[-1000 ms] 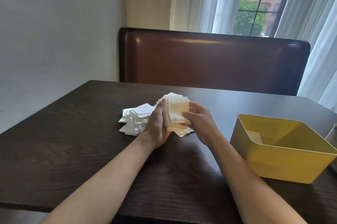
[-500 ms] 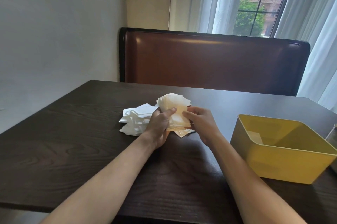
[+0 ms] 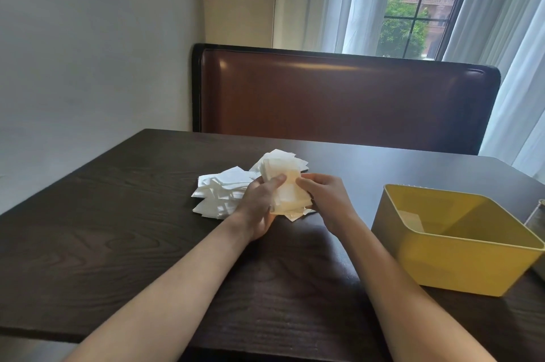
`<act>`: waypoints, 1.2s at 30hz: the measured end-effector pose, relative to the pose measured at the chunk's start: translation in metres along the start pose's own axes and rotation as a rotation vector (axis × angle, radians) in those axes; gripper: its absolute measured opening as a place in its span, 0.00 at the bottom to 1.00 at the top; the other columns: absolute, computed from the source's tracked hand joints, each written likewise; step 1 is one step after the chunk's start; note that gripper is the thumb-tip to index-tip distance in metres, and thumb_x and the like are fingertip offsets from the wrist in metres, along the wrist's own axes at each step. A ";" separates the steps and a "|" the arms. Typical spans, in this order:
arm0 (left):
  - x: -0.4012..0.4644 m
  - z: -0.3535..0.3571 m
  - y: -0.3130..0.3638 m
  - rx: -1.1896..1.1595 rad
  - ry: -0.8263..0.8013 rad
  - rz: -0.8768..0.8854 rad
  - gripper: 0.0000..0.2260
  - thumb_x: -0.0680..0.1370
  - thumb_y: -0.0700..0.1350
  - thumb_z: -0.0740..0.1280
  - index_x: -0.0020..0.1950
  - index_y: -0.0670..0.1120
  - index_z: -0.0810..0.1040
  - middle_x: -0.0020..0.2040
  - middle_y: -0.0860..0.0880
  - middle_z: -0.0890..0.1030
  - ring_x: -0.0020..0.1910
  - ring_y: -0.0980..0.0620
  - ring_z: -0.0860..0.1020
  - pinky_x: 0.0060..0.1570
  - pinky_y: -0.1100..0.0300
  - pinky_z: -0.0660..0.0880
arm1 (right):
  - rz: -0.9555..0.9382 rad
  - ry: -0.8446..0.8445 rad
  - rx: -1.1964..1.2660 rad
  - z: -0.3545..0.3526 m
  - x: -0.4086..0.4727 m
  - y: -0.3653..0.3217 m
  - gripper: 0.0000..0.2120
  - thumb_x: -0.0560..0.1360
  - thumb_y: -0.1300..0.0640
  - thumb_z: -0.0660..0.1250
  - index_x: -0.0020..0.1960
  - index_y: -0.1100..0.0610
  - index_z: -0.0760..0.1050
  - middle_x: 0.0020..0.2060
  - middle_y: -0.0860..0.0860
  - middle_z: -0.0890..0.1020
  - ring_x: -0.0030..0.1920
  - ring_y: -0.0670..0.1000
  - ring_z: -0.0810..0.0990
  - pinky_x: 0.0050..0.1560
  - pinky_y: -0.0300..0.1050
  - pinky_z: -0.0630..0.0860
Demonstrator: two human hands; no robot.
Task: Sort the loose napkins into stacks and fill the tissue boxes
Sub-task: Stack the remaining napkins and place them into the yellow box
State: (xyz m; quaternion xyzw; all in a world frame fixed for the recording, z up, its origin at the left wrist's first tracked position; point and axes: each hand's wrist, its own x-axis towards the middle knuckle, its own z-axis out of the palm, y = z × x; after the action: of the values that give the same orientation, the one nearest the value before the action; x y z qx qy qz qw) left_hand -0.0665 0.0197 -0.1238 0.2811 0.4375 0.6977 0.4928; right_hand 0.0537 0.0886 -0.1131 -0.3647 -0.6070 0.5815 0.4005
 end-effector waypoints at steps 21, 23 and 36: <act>0.016 -0.014 0.007 0.010 0.453 0.131 0.04 0.80 0.45 0.70 0.50 0.46 0.77 0.49 0.44 0.83 0.46 0.45 0.82 0.45 0.51 0.80 | -0.140 0.147 -0.683 -0.016 0.020 0.021 0.07 0.74 0.57 0.73 0.49 0.60 0.83 0.42 0.51 0.82 0.43 0.52 0.80 0.42 0.42 0.74; 0.015 -0.013 0.007 0.031 0.452 0.132 0.05 0.79 0.45 0.70 0.48 0.46 0.76 0.47 0.44 0.82 0.45 0.45 0.82 0.43 0.52 0.80 | -0.168 0.213 -0.619 -0.016 0.020 0.019 0.07 0.75 0.56 0.73 0.50 0.58 0.83 0.42 0.47 0.81 0.37 0.46 0.79 0.35 0.33 0.72; 0.012 -0.012 0.006 0.086 0.436 0.110 0.05 0.80 0.45 0.70 0.51 0.45 0.77 0.50 0.44 0.84 0.49 0.44 0.84 0.50 0.48 0.82 | -0.171 0.387 -0.691 -0.019 0.017 0.020 0.07 0.77 0.55 0.70 0.52 0.55 0.85 0.49 0.50 0.86 0.43 0.48 0.81 0.46 0.44 0.80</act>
State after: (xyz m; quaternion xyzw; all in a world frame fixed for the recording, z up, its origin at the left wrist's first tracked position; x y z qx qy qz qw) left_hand -0.0835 0.0264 -0.1249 0.1678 0.5470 0.7484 0.3355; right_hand 0.0634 0.1134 -0.1316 -0.5285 -0.7083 0.2286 0.4083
